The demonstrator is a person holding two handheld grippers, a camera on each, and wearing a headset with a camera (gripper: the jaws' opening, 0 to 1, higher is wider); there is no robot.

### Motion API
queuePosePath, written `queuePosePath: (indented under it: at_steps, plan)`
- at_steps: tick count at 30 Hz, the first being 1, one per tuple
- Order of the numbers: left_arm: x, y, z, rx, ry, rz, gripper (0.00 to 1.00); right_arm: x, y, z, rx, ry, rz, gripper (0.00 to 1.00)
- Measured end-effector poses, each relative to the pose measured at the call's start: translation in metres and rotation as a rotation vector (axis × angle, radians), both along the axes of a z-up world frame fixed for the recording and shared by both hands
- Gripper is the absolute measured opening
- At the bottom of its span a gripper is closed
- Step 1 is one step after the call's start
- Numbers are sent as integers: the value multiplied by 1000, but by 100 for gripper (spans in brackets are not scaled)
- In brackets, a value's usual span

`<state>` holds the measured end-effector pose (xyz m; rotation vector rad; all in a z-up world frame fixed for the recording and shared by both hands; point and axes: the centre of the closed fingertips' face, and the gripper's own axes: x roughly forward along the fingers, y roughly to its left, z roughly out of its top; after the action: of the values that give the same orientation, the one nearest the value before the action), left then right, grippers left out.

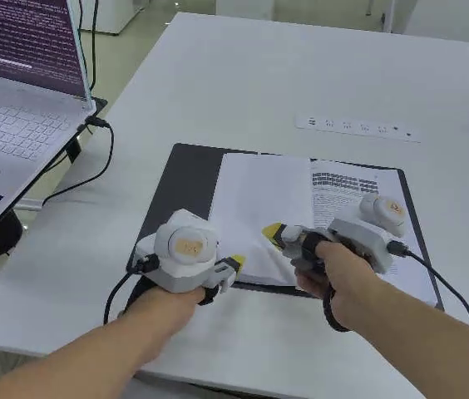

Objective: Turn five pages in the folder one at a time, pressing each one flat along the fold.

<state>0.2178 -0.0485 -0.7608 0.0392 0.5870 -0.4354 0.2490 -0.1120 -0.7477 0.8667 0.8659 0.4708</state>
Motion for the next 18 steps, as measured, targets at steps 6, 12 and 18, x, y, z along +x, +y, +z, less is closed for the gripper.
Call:
queuePosePath:
  at_steps: [6,12,18]
  plan:
    - [-6,4,-21,83,34,8,25,5,-25,-1,-11,-26,-36,0]
    - [-10,5,-26,70,13,37,25,17,-42,-3,-34,-69,-56,0]
    - [-9,6,-26,68,5,47,25,37,-57,-9,-114,-154,-44,0]
